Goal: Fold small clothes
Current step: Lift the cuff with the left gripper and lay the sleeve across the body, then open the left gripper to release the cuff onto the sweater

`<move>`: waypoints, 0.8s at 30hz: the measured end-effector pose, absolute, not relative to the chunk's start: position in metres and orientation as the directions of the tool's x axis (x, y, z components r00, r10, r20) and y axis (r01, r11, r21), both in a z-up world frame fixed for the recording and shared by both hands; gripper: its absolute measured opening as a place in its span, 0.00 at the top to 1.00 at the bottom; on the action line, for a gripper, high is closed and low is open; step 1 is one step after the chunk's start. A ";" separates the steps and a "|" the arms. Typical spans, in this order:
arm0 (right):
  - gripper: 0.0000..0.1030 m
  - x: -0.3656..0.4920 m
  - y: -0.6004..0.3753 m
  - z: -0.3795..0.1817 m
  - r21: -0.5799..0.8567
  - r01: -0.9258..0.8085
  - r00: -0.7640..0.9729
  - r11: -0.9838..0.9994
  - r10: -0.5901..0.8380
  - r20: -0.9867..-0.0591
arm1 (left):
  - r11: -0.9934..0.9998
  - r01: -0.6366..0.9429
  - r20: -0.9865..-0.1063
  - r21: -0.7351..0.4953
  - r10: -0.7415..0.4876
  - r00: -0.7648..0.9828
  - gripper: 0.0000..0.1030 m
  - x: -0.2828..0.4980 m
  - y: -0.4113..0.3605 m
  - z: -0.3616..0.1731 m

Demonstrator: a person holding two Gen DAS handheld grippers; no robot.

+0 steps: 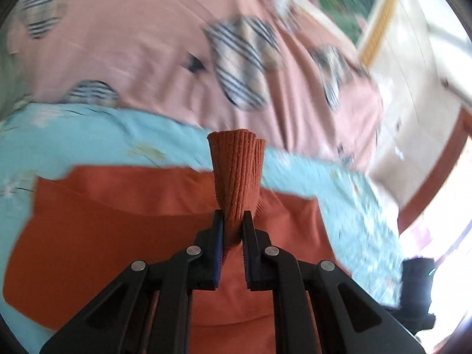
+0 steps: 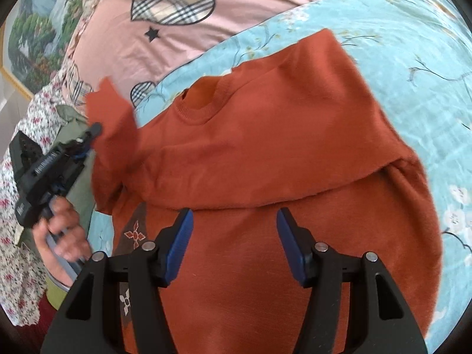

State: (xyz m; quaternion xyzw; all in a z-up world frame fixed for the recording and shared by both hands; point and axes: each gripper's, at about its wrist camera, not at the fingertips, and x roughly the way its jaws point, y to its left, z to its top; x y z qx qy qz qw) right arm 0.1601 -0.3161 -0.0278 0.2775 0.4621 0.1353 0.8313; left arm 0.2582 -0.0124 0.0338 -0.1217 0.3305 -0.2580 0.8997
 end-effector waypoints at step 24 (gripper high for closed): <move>0.31 0.193 -0.288 -0.044 0.666 0.121 0.531 0.736 0.520 -0.670 | 0.982 0.100 -0.724 -0.160 -0.186 0.664 0.47 0.179 0.062 -0.049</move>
